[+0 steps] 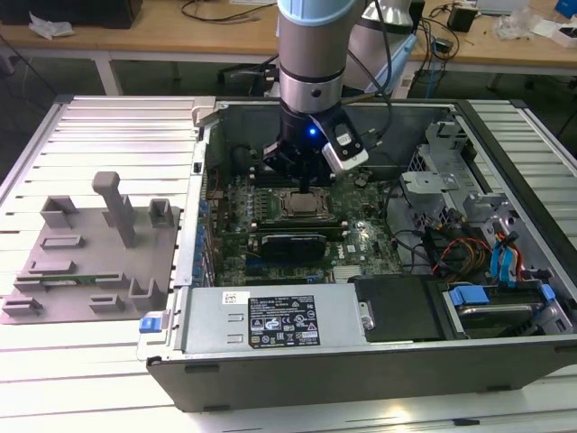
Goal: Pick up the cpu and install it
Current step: 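Install the second cpu locking lever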
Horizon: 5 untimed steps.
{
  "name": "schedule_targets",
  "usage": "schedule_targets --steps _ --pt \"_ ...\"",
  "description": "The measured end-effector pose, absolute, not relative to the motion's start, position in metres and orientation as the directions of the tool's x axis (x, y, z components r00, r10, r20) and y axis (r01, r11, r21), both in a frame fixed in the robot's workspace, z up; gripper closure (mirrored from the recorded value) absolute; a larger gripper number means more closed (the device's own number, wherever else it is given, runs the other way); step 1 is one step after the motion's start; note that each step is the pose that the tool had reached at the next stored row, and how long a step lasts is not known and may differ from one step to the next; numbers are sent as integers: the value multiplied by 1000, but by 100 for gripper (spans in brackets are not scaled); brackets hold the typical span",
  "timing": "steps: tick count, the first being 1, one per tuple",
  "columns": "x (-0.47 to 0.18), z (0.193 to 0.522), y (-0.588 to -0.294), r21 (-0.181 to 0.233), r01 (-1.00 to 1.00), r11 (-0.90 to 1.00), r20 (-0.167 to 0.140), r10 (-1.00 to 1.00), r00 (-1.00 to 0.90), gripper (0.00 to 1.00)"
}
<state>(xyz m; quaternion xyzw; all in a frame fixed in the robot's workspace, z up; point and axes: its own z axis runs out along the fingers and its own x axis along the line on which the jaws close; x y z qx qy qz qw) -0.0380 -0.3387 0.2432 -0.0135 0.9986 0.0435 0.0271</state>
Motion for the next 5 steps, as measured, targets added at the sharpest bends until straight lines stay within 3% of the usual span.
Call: schedule_targets --steps 5 --pt "-38 243 -339 86 -29 996 -55 -25 -998 89"
